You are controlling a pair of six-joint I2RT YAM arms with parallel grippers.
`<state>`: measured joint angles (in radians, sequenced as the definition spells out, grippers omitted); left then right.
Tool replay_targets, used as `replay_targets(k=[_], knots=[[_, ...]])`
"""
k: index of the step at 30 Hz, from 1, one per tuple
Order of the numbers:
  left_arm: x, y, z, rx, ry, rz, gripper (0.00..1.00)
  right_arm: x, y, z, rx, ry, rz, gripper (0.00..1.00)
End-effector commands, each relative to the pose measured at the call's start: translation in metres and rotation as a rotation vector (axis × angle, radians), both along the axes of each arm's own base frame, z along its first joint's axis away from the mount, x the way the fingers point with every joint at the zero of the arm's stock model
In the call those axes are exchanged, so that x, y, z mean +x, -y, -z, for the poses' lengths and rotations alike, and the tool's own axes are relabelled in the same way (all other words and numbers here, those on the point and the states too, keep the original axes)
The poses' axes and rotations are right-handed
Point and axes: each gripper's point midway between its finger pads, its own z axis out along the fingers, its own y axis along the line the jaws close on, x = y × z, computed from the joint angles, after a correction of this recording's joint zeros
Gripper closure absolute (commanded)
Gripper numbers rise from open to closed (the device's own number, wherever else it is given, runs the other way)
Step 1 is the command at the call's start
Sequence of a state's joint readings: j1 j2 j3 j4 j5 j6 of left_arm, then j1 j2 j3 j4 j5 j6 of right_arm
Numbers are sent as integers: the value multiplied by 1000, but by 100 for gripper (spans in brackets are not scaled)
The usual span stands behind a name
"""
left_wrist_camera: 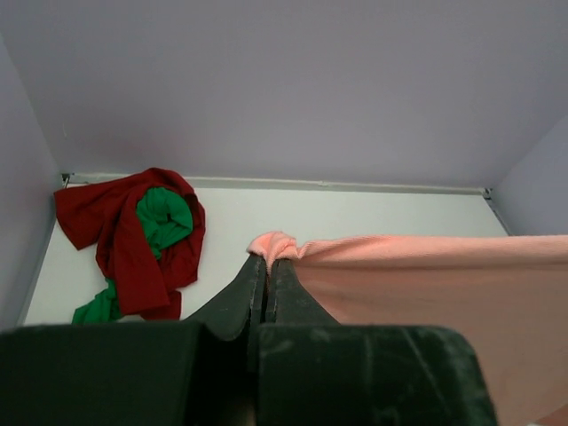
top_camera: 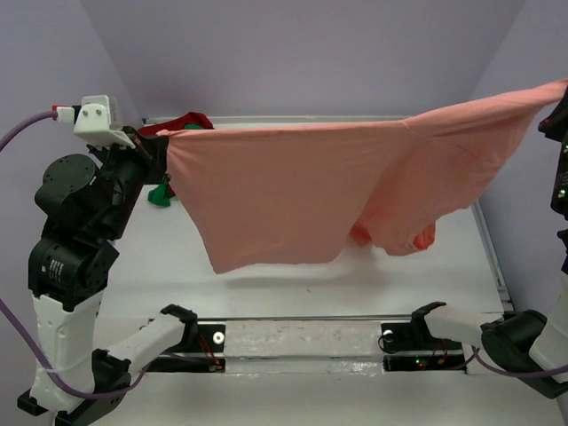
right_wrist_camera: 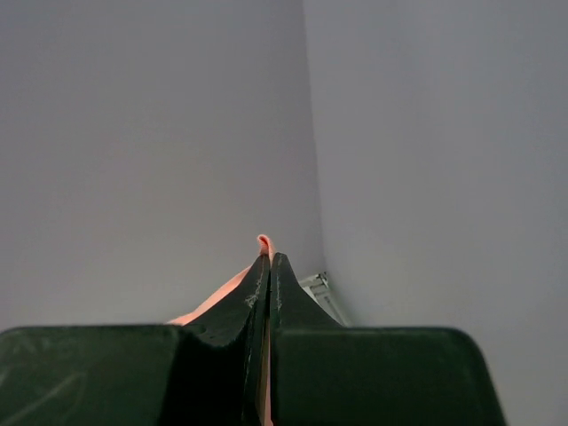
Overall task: Fold and stack the t-shirts
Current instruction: Flatten the tshirt out
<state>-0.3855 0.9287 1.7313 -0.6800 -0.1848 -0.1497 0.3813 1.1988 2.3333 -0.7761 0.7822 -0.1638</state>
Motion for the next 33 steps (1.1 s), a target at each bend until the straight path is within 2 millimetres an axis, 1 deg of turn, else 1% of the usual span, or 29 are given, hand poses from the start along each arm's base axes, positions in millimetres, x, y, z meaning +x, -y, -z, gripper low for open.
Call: replay_targets(k=[1, 2, 4, 5, 6, 8, 9, 10, 11, 12, 13, 14, 15, 16, 17, 18, 19, 21, 22, 23, 24, 25, 26, 27, 28, 29, 30, 32, 33], knots=[[-19, -13, -44, 0, 140, -17, 100, -26, 14, -25, 17, 100, 28, 100], [-22, -14, -51, -7, 168, -20, 100, -28, 12, -29, 15, 115, 8, 100], [-19, -16, -56, -5, 176, -36, 100, -19, 8, -31, -7, 103, 8, 100], [-19, -23, -63, -6, 185, -70, 100, -14, 7, -34, -14, 109, 18, 100], [-5, -20, -59, 8, 156, -83, 100, 4, 0, -32, -44, 82, 20, 100], [7, -20, -61, 16, 148, -111, 100, 24, -7, -36, -67, 79, 26, 100], [17, -17, -67, 10, 154, -119, 100, 34, -11, -37, -89, 67, 32, 100], [28, -11, -73, 14, 167, -108, 100, 52, -18, -40, -109, 61, 34, 100], [26, -12, -79, 4, 188, -107, 100, 61, -22, -43, -105, 72, 32, 100], [33, -9, -80, 8, 187, -104, 100, 70, -25, -46, -120, 76, 37, 100], [46, -4, -77, 19, 173, -107, 100, 87, -34, -48, -151, 73, 40, 100], [50, -4, -83, 19, 184, -113, 100, 94, -35, -48, -160, 70, 56, 100], [67, 1, -76, 36, 154, -122, 100, 98, -34, -49, -181, 63, 76, 100], [74, 1, -75, 39, 141, -135, 100, 106, -36, -46, -185, 54, 84, 100], [74, 2, -82, 34, 152, -136, 100, 108, -37, -44, -187, 48, 86, 100], [83, 6, -78, 43, 135, -132, 100, 108, -39, -43, -186, 44, 79, 100], [85, 9, -78, 44, 134, -115, 100, 105, -38, -44, -184, 47, 83, 100], [82, 11, -78, 35, 140, -101, 100, 101, -48, -41, -183, 38, 68, 100], [71, 9, -84, 23, 162, -90, 100, 77, -39, -57, -185, 87, 100, 100], [68, 8, -79, 27, 157, -86, 100, 72, -47, -52, -178, 68, 98, 100], [54, 3, -85, 16, 175, -89, 100, 48, -35, -60, -224, 65, 135, 100], [47, 0, -84, 13, 178, -90, 100, 30, -24, -67, -157, 109, 180, 100], [45, -1, -76, 22, 163, -88, 100, 20, -21, -70, -144, 120, 185, 100], [28, -7, -81, 8, 189, -86, 100, 6, -18, -70, -194, 94, 190, 100], [22, -9, -80, 7, 192, -86, 100, -1, -13, -71, -174, 106, 195, 100], [18, -11, -73, 7, 177, -89, 100, -9, -6, -70, -141, 118, 199, 100], [13, -14, -71, 4, 172, -95, 100, -12, -3, -67, -141, 112, 205, 100], [-7, -24, -72, -11, 186, -103, 100, -17, 4, -61, -127, 93, 204, 100], [-10, -25, -71, -10, 183, -101, 100, -19, 6, -60, -122, 93, 206, 100]])
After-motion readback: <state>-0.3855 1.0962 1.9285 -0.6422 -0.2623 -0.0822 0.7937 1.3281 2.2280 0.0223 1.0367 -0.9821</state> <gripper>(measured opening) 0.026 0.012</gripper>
